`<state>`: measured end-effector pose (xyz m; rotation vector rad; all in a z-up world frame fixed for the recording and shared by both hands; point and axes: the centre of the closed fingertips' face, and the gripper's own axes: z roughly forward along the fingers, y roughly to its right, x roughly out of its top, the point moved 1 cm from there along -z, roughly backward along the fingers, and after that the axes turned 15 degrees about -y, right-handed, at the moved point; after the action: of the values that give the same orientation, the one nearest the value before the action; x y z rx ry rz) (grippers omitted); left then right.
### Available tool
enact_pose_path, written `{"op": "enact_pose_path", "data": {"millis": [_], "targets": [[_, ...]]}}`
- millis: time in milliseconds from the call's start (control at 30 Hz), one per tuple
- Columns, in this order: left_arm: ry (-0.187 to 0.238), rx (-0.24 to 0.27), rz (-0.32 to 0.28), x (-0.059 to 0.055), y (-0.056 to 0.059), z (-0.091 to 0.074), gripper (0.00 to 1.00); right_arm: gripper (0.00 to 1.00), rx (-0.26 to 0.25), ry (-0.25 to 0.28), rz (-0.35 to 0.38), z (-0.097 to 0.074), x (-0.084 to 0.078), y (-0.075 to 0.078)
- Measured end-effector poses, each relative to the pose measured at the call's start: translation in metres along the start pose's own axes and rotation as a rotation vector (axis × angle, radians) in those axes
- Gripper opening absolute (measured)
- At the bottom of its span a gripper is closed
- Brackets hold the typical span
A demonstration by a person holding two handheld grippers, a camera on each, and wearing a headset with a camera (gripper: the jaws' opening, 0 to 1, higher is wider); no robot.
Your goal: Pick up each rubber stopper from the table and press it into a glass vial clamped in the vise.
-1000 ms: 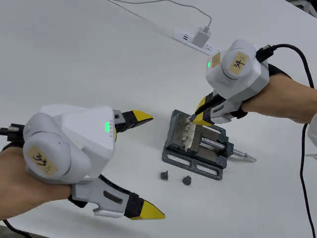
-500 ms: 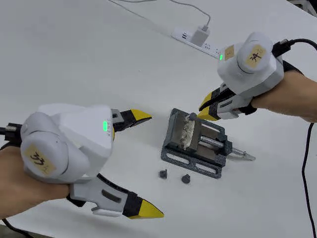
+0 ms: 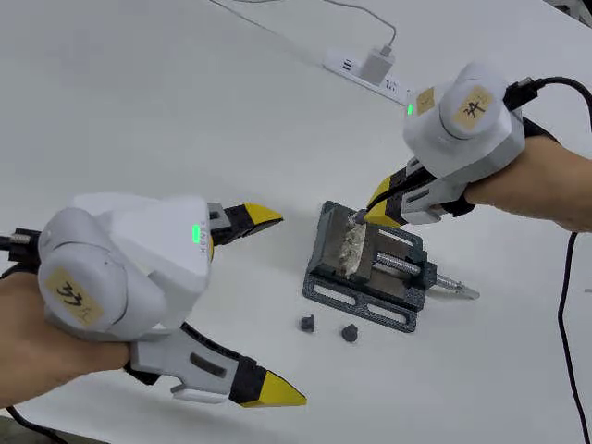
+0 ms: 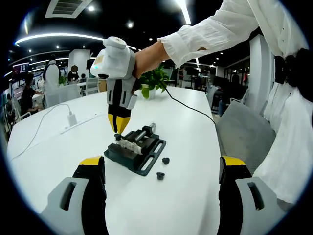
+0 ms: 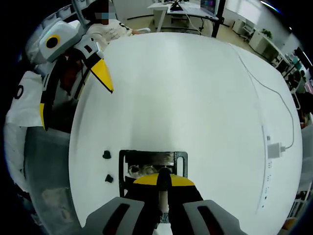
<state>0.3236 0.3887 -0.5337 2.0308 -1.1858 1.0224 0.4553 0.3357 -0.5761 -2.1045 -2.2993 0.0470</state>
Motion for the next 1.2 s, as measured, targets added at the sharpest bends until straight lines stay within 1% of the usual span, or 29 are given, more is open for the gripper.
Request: {"op": "enact_pose_path", "data": {"millis": [133,267,400,567,933,1033,1200], "targets": [[-0.001,-0.003,-0.002,-0.0002,0.0002,0.0006,0.96,0.01,-0.001,0.002,0.0,-0.0004,0.0009,0.0],[0.002,-0.003,-0.004,0.0007,-0.0003,0.001,0.96,0.01,0.007,-0.004,-0.003,0.0048,0.0007,0.0006],[0.002,-0.003,-0.007,-0.0001,-0.0012,0.0006,0.96,0.02,0.012,-0.001,0.001,0.0041,0.0001,0.0026],[0.002,-0.004,-0.007,-0.0001,-0.0013,0.0009,0.95,0.02,0.016,0.0,0.002,0.0028,0.001,-0.0002],[0.004,-0.005,-0.002,0.0013,-0.0008,0.0004,0.95,0.02,0.05,0.005,0.018,0.0019,0.0004,-0.0015],[0.004,-0.006,-0.002,0.0014,-0.0005,0.0002,0.95,0.01,0.05,0.004,0.017,0.0032,-0.0007,0.0017],[0.004,-0.005,-0.003,0.0016,-0.0003,0.0003,0.95,0.01,0.046,0.001,0.016,0.0029,-0.0016,0.0025]]}}
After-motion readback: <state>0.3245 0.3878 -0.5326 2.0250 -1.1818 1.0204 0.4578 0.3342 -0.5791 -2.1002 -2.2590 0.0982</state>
